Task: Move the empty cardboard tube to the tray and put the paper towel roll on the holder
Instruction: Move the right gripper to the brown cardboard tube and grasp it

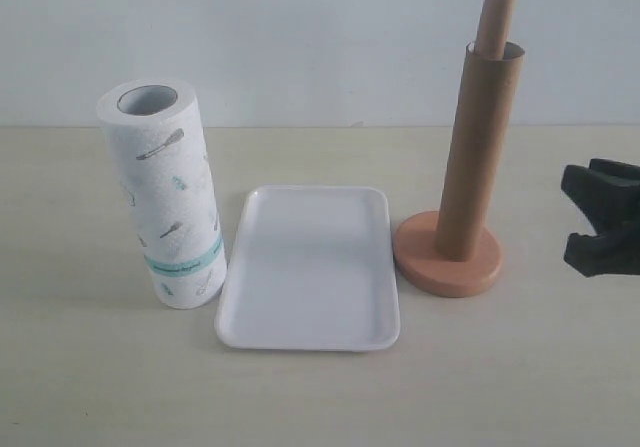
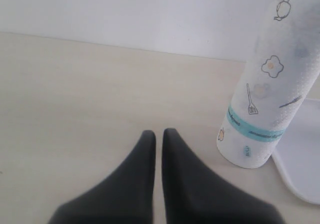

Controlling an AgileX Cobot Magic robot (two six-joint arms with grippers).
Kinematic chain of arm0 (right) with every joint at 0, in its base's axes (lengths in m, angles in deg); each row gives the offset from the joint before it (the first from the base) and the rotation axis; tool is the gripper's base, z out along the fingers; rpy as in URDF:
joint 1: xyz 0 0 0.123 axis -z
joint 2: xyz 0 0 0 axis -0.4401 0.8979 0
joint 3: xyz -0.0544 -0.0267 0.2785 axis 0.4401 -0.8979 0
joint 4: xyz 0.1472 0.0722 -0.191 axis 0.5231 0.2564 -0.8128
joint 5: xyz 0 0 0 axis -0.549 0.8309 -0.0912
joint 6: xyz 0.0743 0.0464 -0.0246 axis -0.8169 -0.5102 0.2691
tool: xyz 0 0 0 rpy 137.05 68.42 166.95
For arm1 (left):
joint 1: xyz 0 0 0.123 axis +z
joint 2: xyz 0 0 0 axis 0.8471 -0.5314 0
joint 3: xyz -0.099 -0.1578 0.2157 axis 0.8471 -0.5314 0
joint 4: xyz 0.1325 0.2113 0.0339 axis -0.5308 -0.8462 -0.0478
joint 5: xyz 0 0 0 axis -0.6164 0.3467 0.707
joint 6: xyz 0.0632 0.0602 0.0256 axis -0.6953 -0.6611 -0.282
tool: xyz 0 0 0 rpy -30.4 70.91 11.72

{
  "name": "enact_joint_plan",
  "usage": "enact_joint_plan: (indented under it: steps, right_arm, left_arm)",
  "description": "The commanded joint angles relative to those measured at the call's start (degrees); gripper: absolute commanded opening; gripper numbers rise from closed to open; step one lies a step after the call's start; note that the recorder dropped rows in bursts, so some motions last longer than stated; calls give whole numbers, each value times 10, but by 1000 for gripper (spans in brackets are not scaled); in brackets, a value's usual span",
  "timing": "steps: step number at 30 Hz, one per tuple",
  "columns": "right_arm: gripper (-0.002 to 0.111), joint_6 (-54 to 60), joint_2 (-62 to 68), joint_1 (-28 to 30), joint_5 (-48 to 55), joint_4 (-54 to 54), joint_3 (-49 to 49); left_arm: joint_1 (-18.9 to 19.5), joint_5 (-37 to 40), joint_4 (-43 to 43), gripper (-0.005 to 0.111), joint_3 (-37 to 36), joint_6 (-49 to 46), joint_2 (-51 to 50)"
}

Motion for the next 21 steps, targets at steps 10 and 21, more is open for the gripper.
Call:
enact_joint_plan:
  steps: [10, 21]
  right_arm:
    - [87, -41, 168, 0, -85, -33, 75]
    - [87, -18, 268, -54, -69, -6, 195]
  left_arm:
    - [1, -3, 3, 5, -2, 0, 2]
    - [1, -3, 3, 5, -2, 0, 2]
